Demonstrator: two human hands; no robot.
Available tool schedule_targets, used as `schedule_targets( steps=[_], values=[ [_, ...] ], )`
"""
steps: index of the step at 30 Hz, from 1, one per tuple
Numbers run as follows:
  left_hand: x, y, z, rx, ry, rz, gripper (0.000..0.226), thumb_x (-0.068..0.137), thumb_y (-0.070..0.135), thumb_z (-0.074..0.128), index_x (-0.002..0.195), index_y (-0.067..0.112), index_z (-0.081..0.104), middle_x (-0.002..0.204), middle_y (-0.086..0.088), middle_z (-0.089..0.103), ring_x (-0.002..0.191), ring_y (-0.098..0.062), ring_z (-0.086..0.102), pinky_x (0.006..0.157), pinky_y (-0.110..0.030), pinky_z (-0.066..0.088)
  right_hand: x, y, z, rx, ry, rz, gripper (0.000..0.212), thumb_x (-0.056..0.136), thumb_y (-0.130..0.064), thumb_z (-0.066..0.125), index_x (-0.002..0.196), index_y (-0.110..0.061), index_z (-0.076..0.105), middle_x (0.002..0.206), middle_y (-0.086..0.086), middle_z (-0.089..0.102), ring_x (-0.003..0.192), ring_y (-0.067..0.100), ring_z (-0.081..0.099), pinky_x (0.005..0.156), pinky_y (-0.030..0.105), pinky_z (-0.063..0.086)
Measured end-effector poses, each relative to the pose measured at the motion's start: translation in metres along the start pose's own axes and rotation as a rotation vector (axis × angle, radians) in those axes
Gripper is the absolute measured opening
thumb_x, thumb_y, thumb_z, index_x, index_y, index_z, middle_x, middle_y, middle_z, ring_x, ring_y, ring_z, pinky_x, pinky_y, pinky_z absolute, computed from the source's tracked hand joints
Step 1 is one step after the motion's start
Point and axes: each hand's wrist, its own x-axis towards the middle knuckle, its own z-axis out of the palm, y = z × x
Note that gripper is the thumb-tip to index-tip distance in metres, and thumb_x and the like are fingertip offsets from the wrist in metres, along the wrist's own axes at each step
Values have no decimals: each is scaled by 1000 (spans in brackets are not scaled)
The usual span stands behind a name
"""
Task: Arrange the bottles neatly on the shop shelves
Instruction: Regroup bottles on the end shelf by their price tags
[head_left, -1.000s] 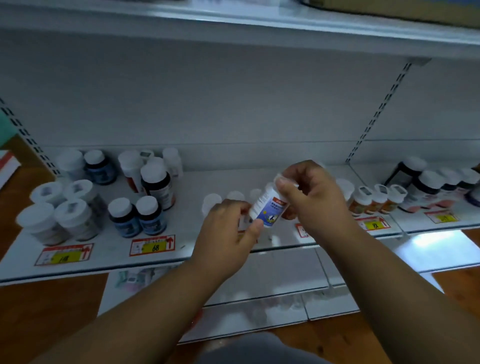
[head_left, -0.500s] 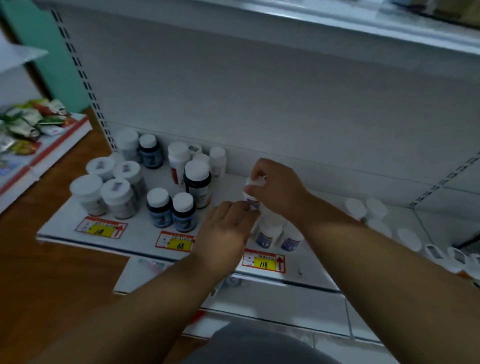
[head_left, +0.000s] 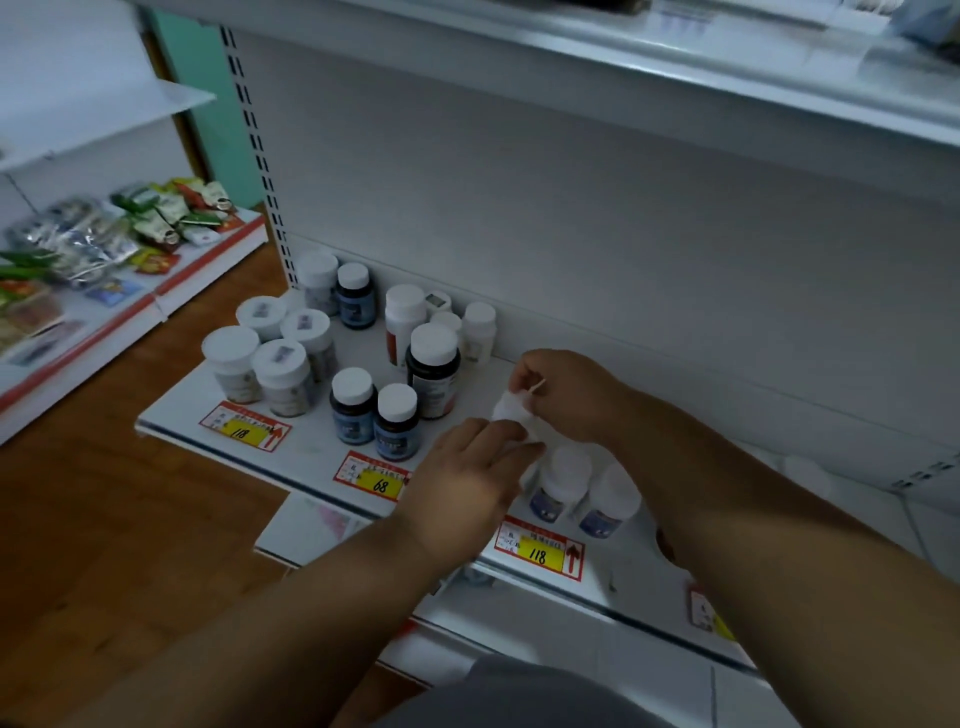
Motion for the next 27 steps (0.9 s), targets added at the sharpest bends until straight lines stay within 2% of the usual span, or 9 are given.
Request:
schedule_targets(
  steps=[4, 7, 11, 14, 16, 19, 22, 25, 27],
  values=[
    [-1, 4, -5, 2, -27, -33, 46, 76, 16, 69, 122, 15, 65, 121, -8, 60, 100, -30, 57, 83, -40, 49, 4, -4, -5, -52, -68, -17, 22, 86, -3, 56, 92, -23, 62, 98, -5, 60, 86, 10, 54, 69, 20, 36],
    [-4, 6, -10, 2, -18, -105, 45, 78, 22, 68, 122, 16, 62, 122, -8, 59, 104, -30, 56, 85, -40, 49, 5, -9, -7, -72, -23, -17, 26, 84, -1, 51, 95, -24, 59, 103, -3, 60, 99, 17, 58, 75, 22, 38],
    [-8, 5, -25, 18, 21, -227, 42, 78, 28, 68, 117, 13, 62, 117, -7, 59, 103, -27, 54, 85, -38, 48, 24, -41, -5, -95, 144, -101, 27, 91, -19, 55, 118, -18, 54, 119, 6, 59, 105, 22, 57, 78, 25, 39],
    [-12, -1, -36, 9, 44, -253, 37, 80, 27, 62, 114, 12, 63, 114, -7, 59, 102, -26, 52, 88, -35, 42, 40, -60, 12, -108, 88, -65, 47, 86, -35, 63, 128, -21, 47, 122, 11, 54, 106, 27, 55, 80, 31, 42],
    [-10, -10, -46, -36, 56, -219, 33, 82, 28, 57, 111, 12, 64, 112, -7, 61, 101, -25, 53, 88, -33, 40, 47, -70, 26, -126, 80, -32, 53, 83, -38, 65, 129, -22, 44, 120, 12, 53, 106, 29, 55, 79, 32, 42],
    [-8, -29, -60, -110, 42, -154, 30, 82, 27, 57, 108, 14, 64, 110, -4, 61, 100, -22, 53, 87, -33, 41, 53, -81, 34, -71, 141, 36, 55, 82, -32, 69, 129, -19, 43, 120, 8, 56, 107, 26, 55, 76, 28, 36],
    [-9, -51, -72, -173, 39, -144, 26, 83, 25, 60, 108, 17, 61, 110, 0, 59, 101, -20, 53, 87, -34, 43, 53, -86, 33, 17, 215, 101, 47, 80, -31, 69, 119, -18, 46, 114, 7, 59, 102, 26, 57, 72, 27, 36],
    [-8, -69, -81, -221, 87, -190, 31, 83, 28, 60, 112, 19, 58, 113, 0, 57, 103, -21, 51, 89, -33, 42, 38, -90, 22, 152, 379, 200, 52, 78, -36, 72, 122, -17, 52, 113, 4, 61, 101, 22, 58, 76, 28, 42],
    [-5, -75, -86, -236, 141, -231, 38, 83, 34, 58, 116, 16, 56, 116, -3, 55, 106, -23, 49, 91, -33, 39, 18, -92, 11, 241, 507, 260, 46, 78, -40, 73, 115, -15, 60, 109, 1, 64, 94, 18, 60, 77, 31, 49]
  ],
)
